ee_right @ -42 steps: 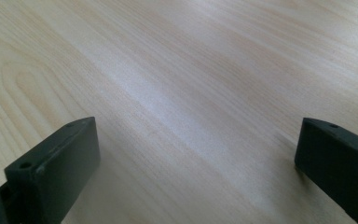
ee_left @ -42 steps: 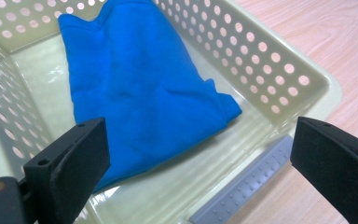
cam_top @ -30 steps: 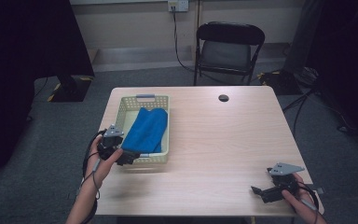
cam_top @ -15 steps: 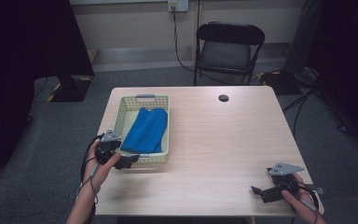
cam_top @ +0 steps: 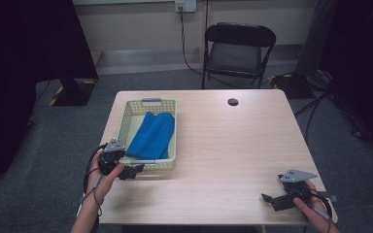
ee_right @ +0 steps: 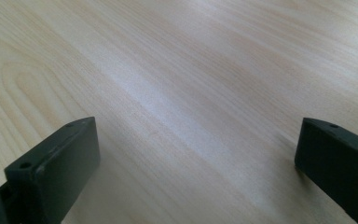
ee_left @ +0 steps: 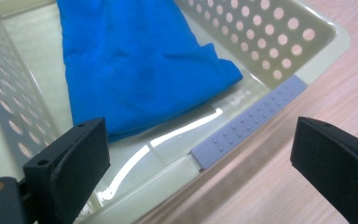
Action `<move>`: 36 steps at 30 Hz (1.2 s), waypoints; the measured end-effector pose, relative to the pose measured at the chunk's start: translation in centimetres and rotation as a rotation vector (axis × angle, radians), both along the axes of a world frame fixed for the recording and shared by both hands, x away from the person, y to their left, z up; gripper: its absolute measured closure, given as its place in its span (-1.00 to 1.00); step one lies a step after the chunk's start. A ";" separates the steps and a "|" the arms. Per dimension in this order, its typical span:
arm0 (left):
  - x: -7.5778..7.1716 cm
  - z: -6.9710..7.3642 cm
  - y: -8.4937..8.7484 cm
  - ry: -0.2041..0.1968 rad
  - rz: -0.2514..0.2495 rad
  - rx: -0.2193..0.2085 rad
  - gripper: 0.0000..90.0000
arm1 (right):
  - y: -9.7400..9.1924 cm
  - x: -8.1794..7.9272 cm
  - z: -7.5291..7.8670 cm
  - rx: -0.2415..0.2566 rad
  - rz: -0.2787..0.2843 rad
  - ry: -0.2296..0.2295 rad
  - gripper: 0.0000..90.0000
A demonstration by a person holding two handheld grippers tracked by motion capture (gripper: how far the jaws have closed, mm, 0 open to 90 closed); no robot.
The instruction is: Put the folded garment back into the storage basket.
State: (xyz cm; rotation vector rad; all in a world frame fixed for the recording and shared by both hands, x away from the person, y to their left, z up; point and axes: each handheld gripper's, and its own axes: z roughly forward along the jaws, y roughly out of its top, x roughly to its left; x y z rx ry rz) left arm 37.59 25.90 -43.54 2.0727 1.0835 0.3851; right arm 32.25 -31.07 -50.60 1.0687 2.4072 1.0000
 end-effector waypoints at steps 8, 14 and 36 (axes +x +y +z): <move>-0.3 -0.7 0.3 -0.004 0.007 -0.015 -0.92 | 0.0 0.0 0.0 0.000 0.000 0.000 -1.00; -0.4 -0.7 0.3 -0.015 0.011 -0.013 -0.92 | 0.0 0.0 0.0 0.000 0.000 0.000 -1.00; -1.9 0.3 1.8 -0.075 0.039 -0.023 -0.92 | 0.0 0.0 0.0 0.000 0.000 0.000 -1.00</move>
